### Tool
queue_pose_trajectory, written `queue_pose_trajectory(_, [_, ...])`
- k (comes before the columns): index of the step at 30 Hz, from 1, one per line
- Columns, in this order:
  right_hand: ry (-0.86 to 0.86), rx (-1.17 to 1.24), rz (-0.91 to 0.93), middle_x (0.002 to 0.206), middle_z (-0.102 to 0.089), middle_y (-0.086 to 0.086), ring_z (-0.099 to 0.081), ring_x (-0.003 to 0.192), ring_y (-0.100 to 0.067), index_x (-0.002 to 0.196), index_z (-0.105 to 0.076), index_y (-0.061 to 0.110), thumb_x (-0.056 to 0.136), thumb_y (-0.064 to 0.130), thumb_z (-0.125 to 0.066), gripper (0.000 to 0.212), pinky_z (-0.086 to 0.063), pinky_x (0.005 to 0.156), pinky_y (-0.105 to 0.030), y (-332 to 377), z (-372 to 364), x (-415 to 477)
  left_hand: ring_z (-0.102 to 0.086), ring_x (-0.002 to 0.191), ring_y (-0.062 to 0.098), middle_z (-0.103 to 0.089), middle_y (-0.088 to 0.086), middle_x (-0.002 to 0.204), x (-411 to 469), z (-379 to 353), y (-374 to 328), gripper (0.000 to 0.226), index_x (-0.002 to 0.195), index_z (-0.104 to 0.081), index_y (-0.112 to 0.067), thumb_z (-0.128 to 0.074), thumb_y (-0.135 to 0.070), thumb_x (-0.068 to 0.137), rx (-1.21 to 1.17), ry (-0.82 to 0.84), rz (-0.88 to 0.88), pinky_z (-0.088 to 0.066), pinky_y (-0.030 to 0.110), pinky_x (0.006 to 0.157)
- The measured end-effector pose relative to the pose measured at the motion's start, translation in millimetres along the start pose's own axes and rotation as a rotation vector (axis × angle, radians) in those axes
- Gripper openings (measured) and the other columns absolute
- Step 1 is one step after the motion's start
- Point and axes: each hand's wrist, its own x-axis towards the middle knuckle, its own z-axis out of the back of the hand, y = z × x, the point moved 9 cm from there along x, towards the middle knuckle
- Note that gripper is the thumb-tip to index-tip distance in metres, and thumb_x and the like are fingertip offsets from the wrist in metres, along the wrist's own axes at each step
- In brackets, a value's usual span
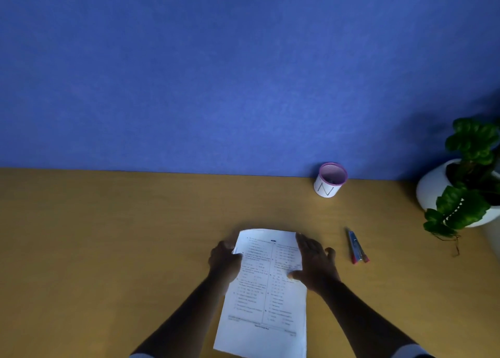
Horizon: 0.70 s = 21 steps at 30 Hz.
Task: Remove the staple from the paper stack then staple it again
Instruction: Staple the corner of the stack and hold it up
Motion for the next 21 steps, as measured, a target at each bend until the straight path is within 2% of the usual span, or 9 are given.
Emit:
queue_pose_trajectory(3, [0.001,0.011,-0.015,0.176,-0.021,0.004,-0.021,0.163,-0.021,0.169,-0.007,0.024,0.083,0.054,-0.080,0.117,-0.022,0.126,-0.060,-1,-2,-1,-0.070,0.118,0.034,-0.072,0.007,0.124,-4,8,-7,0.039,0.124,-0.070,-0.017,-0.070,-0.022,0.086,-0.035,-0.023,-0.031,-0.063,0.044,0.094])
queue_pose_trajectory(7, [0.003,0.022,-0.034,0.177,-0.018,0.005,-0.019,0.163,-0.020,0.169,-0.005,0.024,0.086,0.055,-0.078,0.115,-0.024,0.126,-0.060,0,-2,-3,-0.070,0.101,0.025,-0.072,0.006,0.116,-13,10,-20,0.025,0.119,-0.062,-0.014,-0.071,-0.008,0.097,-0.147,0.004,-0.071,-0.053,0.029,0.070])
queue_pose_trajectory(10, [0.008,0.031,-0.041,0.177,-0.016,0.005,-0.017,0.164,-0.020,0.169,-0.004,0.024,0.087,0.055,-0.077,0.115,-0.026,0.125,-0.060,0,-5,-3,-0.071,0.099,0.023,-0.072,0.003,0.110,-15,7,-23,0.020,0.118,-0.064,-0.012,-0.072,-0.010,0.100,-0.211,0.031,-0.091,-0.052,0.025,0.066])
queue_pose_trajectory(12, [0.005,0.046,-0.044,0.177,-0.015,0.005,-0.017,0.164,-0.021,0.169,-0.003,0.024,0.085,0.056,-0.078,0.117,-0.028,0.124,-0.060,1,-6,-4,-0.066,0.078,0.018,-0.074,0.007,0.096,-15,3,-22,0.007,0.105,-0.072,-0.005,-0.065,-0.008,0.102,-0.184,0.070,-0.104,-0.047,0.024,0.057])
queue_pose_trajectory(13, [-0.001,0.058,-0.046,0.178,-0.013,0.005,-0.017,0.163,-0.022,0.169,-0.003,0.024,0.085,0.056,-0.078,0.117,-0.028,0.124,-0.059,1,-8,-4,-0.059,0.068,0.016,-0.070,0.010,0.087,-17,1,-21,0.013,0.098,-0.072,-0.001,-0.061,-0.006,0.103,-0.157,0.084,-0.107,-0.042,0.023,0.052])
queue_pose_trajectory(15, [-0.032,0.115,-0.069,0.178,-0.014,0.004,-0.020,0.162,-0.023,0.169,-0.004,0.025,0.082,0.056,-0.081,0.120,-0.031,0.122,-0.057,1,-10,-5,-0.057,0.065,0.016,-0.072,0.019,0.084,-19,0,-21,0.019,0.096,-0.073,0.001,-0.057,-0.005,0.103,-0.147,0.100,-0.123,-0.040,0.021,0.048])
queue_pose_trajectory(18, [-0.141,0.364,-0.163,0.162,-0.041,0.008,-0.041,0.149,-0.025,0.160,-0.022,0.035,0.069,0.056,-0.087,0.114,-0.046,0.114,-0.058,-3,-8,-11,-0.074,0.080,0.024,-0.081,0.017,0.100,-20,5,-28,0.019,0.105,-0.078,-0.009,-0.058,-0.010,0.106,-0.180,0.125,-0.159,-0.050,0.025,0.060])
queue_pose_trajectory(20, [-0.202,0.658,-0.227,0.144,-0.055,0.008,-0.053,0.136,-0.024,0.149,-0.033,0.037,0.064,0.056,-0.089,0.103,-0.057,0.103,-0.057,-8,-7,-16,-0.080,0.098,0.028,-0.083,0.009,0.106,-20,11,-30,0.020,0.112,-0.079,-0.013,-0.059,-0.013,0.107,-0.222,0.147,-0.158,-0.058,0.032,0.074])
queue_pose_trajectory(21, [-0.205,0.831,-0.259,0.142,-0.059,0.006,-0.058,0.132,-0.025,0.152,-0.033,0.033,0.067,0.052,-0.092,0.105,-0.061,0.099,-0.055,-10,-7,-19,-0.080,0.102,0.028,-0.084,0.006,0.108,-18,14,-30,0.021,0.113,-0.080,-0.015,-0.059,-0.012,0.108,-0.254,0.157,-0.152,-0.061,0.036,0.080])
